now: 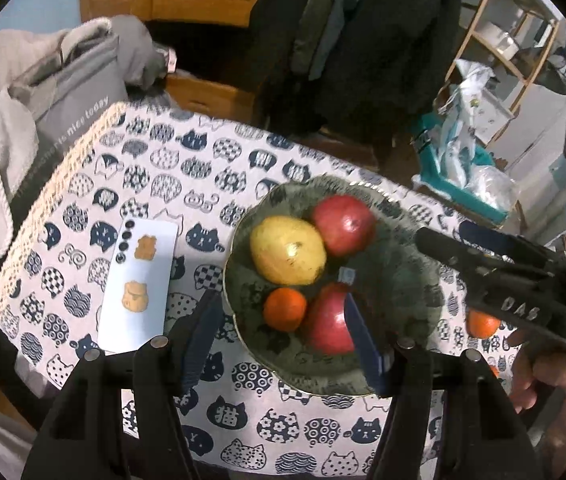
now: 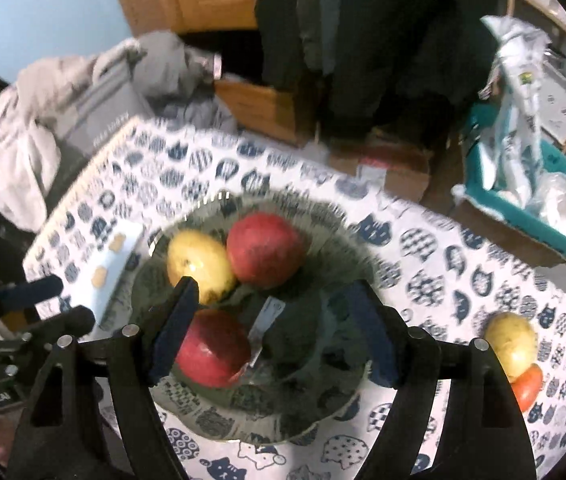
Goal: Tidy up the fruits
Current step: 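Withdraw both tools from the bowl toward the remaining oranges, then close right tool on a small orange while left tool moves toward another orange, then close left tool on a large orange while right tool lifts its orange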
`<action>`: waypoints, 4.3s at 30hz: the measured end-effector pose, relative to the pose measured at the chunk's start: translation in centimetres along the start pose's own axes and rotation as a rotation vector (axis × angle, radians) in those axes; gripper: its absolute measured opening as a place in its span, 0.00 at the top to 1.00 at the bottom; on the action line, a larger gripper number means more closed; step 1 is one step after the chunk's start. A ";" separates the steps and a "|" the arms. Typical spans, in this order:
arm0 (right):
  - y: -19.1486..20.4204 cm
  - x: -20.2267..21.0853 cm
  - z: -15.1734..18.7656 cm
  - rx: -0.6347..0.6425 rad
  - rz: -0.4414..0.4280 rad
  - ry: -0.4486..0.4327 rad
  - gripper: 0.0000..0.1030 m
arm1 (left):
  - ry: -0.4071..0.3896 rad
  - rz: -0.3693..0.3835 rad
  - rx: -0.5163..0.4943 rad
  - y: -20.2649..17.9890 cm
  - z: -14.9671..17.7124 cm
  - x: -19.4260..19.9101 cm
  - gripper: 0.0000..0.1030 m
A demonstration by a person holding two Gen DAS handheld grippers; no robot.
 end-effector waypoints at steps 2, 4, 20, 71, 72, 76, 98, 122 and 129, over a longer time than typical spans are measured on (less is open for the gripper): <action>-0.5 1.9 -0.6 -0.006 0.018 -0.042 0.24 | -0.023 0.011 -0.006 -0.6 -0.3 1.1 0.36; -0.9 3.6 -1.0 -0.012 0.028 -0.076 0.24 | -0.046 0.016 -0.015 -1.1 -0.6 2.1 0.35; -2.7 16.0 -1.2 0.011 0.143 -0.294 0.21 | -0.224 0.061 -0.108 -6.3 -2.0 10.1 0.20; -16.7 20.9 14.6 -0.299 0.259 -0.189 0.17 | -0.057 0.070 -0.377 -19.8 6.2 3.4 0.01; -16.9 20.3 15.0 -0.303 0.259 -0.171 0.17 | -0.037 0.070 -0.382 -19.8 6.6 2.7 0.01; -17.2 17.4 17.1 -0.315 0.259 -0.080 0.17 | 0.017 0.047 -0.420 -20.0 8.6 0.3 0.01; -15.2 5.3 25.5 -0.357 0.096 0.243 0.24 | 0.204 -0.038 -0.468 -18.3 14.2 -6.5 0.01; -19.6 5.6 25.8 -0.394 0.156 0.196 0.57 | 0.203 0.024 -0.465 -22.9 13.1 -8.5 0.01; -23.6 7.8 25.2 -0.417 0.251 0.136 0.57 | 0.215 0.056 -0.460 -25.7 12.9 -10.1 0.01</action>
Point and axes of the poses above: each gripper's, at about its wrist camera, not at the fingertips, and x roughly against the way its jaws point, y to its left, z to its underside, the point moved 9 cm from there along -x, roughly the way its jaws point, and after that the axes turned 6 degrees about x, right-handed, at the moved point
